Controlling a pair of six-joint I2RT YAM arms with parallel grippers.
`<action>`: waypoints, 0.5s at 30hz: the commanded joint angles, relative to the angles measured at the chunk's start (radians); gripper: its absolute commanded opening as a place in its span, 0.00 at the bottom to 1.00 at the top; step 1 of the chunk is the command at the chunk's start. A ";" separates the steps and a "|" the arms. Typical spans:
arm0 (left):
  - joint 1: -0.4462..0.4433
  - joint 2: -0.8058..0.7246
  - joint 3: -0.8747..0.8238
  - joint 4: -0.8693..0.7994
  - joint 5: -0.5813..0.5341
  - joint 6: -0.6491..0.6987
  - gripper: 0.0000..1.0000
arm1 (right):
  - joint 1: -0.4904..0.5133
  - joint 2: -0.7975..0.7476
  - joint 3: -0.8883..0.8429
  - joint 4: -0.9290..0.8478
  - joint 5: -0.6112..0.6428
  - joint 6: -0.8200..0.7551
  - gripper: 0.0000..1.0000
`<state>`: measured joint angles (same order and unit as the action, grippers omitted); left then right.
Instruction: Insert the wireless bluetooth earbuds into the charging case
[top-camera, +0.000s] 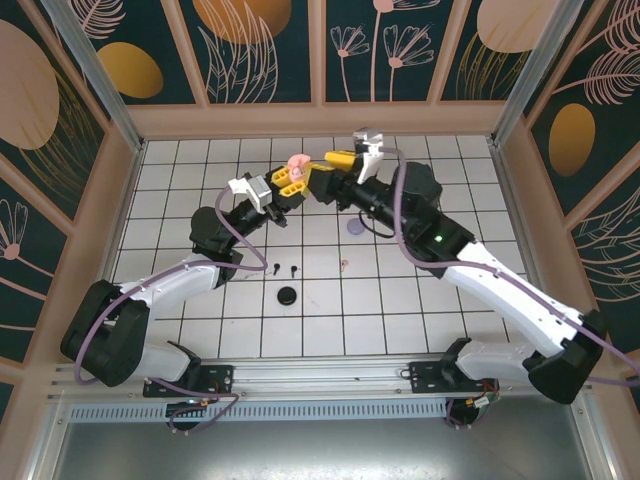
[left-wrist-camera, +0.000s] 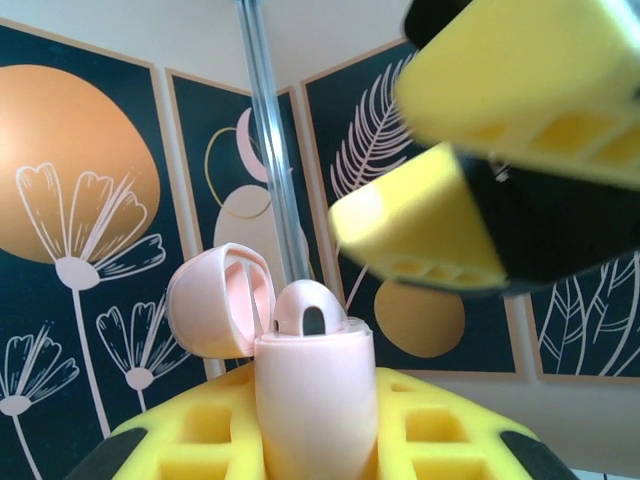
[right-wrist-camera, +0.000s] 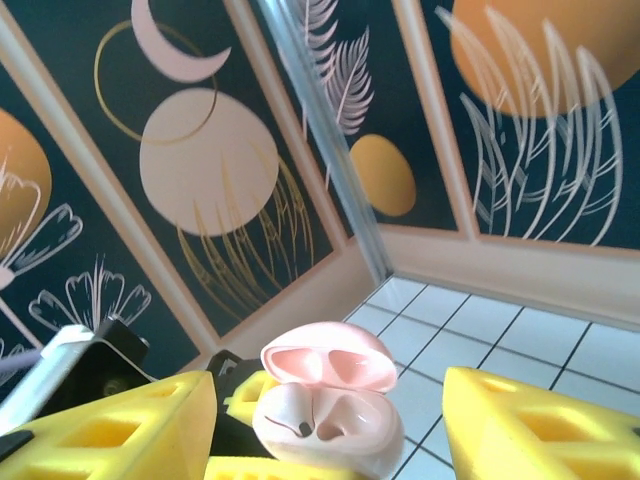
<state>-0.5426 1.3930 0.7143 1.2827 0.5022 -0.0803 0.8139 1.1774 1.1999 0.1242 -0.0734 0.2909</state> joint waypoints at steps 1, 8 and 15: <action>-0.005 -0.005 -0.017 0.062 -0.060 0.000 0.00 | -0.011 -0.086 0.018 -0.051 0.101 0.078 0.63; -0.005 -0.041 -0.069 0.067 -0.140 0.016 0.00 | -0.087 -0.093 -0.025 -0.366 0.230 0.253 0.65; -0.005 -0.114 -0.101 0.008 -0.160 0.034 0.00 | -0.121 0.008 -0.171 -0.517 0.247 0.424 0.63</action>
<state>-0.5426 1.3251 0.6250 1.2892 0.3687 -0.0704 0.6949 1.1400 1.0828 -0.2676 0.1528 0.6098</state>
